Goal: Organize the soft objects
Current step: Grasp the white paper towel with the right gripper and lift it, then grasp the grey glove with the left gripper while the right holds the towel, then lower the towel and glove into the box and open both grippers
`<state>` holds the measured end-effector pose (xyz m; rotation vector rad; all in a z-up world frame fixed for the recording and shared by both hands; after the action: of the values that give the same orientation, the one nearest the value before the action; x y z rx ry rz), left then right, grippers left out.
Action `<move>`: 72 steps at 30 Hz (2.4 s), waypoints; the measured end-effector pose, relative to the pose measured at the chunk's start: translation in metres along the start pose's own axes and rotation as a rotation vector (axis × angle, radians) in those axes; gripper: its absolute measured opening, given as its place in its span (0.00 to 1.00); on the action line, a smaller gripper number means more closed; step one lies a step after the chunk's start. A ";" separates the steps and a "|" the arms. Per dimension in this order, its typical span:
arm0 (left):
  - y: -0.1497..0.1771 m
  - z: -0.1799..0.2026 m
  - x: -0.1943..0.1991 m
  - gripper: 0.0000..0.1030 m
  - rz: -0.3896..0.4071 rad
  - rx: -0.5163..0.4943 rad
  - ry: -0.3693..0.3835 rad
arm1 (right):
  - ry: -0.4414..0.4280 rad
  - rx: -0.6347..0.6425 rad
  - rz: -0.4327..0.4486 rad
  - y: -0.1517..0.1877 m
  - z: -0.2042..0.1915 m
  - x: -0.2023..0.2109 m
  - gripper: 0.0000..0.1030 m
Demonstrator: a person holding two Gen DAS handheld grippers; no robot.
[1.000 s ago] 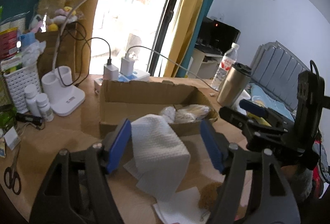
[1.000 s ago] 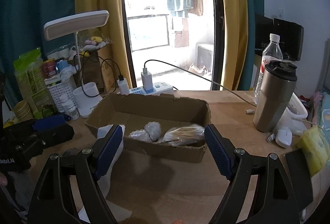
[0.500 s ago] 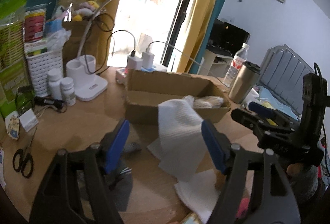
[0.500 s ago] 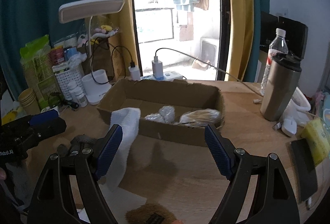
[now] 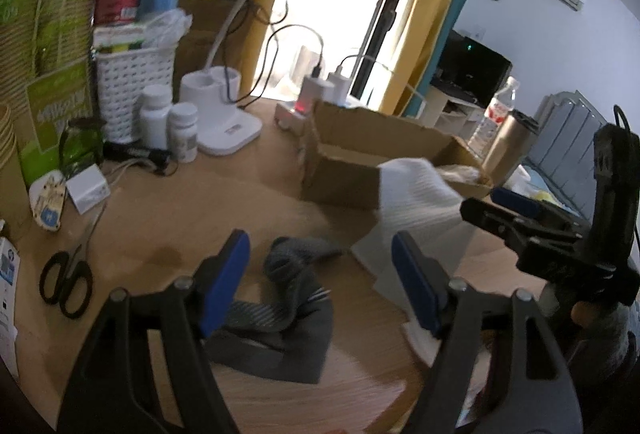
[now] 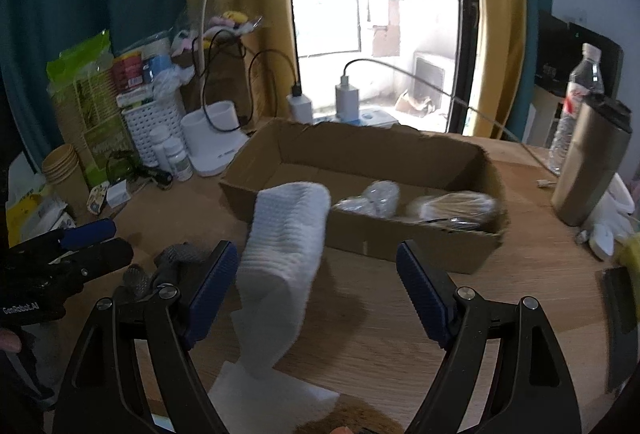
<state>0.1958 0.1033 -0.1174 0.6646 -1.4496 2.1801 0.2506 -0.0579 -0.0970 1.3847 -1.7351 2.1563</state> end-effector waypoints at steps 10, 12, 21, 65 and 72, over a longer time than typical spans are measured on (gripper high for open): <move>0.022 -0.004 -0.021 0.73 -0.095 -0.002 -0.027 | -0.036 -0.004 -0.094 0.009 -0.008 -0.033 0.59; 0.024 -0.004 -0.025 0.73 -0.107 -0.006 -0.035 | -0.043 -0.006 -0.108 0.012 -0.008 -0.036 0.44; 0.036 0.002 -0.039 0.72 -0.159 -0.046 -0.066 | -0.064 0.007 -0.076 0.014 0.000 -0.022 0.09; -0.020 0.072 -0.011 0.29 -0.026 -0.189 0.035 | -0.014 -0.015 0.144 -0.022 0.045 0.062 0.08; -0.038 0.072 -0.008 0.29 0.008 -0.202 0.045 | -0.010 0.001 0.166 -0.036 0.040 0.063 0.08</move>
<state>0.2352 0.0494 -0.0708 0.5360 -1.6232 2.0064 0.2563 -0.1062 -0.0303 1.2963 -1.9164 2.2337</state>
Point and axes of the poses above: each gripper's, at about its wrist camera, not at the fingertips, and x roughly against the way its jaws point, z to its right, y to its underside, the point moved 8 cm from there along -x, roughly the way its jaws point, and after that the axes turned 2 degrees about x, right-handed, at the moved point
